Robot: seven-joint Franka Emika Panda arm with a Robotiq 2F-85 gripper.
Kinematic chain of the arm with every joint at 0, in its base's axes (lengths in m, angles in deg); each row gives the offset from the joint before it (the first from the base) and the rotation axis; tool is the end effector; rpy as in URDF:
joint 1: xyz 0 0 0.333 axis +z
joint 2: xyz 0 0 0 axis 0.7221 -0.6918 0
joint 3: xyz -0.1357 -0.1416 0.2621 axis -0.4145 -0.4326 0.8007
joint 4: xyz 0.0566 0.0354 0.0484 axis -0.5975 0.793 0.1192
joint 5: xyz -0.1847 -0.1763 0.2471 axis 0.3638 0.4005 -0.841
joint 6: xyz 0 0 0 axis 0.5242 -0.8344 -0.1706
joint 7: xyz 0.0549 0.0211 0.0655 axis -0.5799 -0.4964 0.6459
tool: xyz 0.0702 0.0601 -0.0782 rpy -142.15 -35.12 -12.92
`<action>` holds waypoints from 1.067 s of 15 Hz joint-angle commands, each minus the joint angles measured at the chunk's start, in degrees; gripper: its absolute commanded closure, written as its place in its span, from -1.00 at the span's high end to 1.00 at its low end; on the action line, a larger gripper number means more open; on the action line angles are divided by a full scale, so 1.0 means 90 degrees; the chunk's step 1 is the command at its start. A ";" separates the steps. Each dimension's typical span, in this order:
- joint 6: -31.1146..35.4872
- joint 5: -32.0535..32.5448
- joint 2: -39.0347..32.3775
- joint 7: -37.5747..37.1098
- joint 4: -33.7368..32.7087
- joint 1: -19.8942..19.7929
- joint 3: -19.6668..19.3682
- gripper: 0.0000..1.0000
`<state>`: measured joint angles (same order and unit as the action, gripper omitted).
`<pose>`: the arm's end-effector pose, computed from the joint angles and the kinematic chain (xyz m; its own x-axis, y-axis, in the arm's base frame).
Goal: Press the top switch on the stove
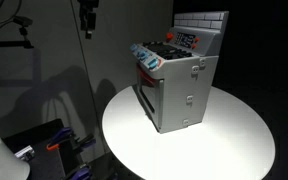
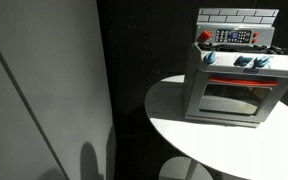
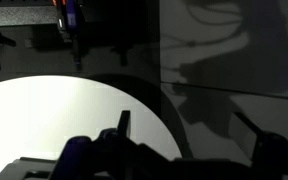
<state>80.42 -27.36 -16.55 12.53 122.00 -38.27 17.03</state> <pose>0.3712 0.1345 0.5268 0.9696 -0.0898 -0.2276 -0.1521 -0.9499 -0.2730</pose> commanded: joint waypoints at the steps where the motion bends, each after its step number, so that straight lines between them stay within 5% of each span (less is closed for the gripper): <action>1: -0.0025 -0.0026 0.0000 0.0025 -0.0020 -0.0109 0.0091 1.00; 16: 0.0722 0.0772 -0.0866 -0.0548 -0.1148 -0.0438 0.0150 1.00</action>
<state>86.02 -23.72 -20.64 10.94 117.20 -40.54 17.77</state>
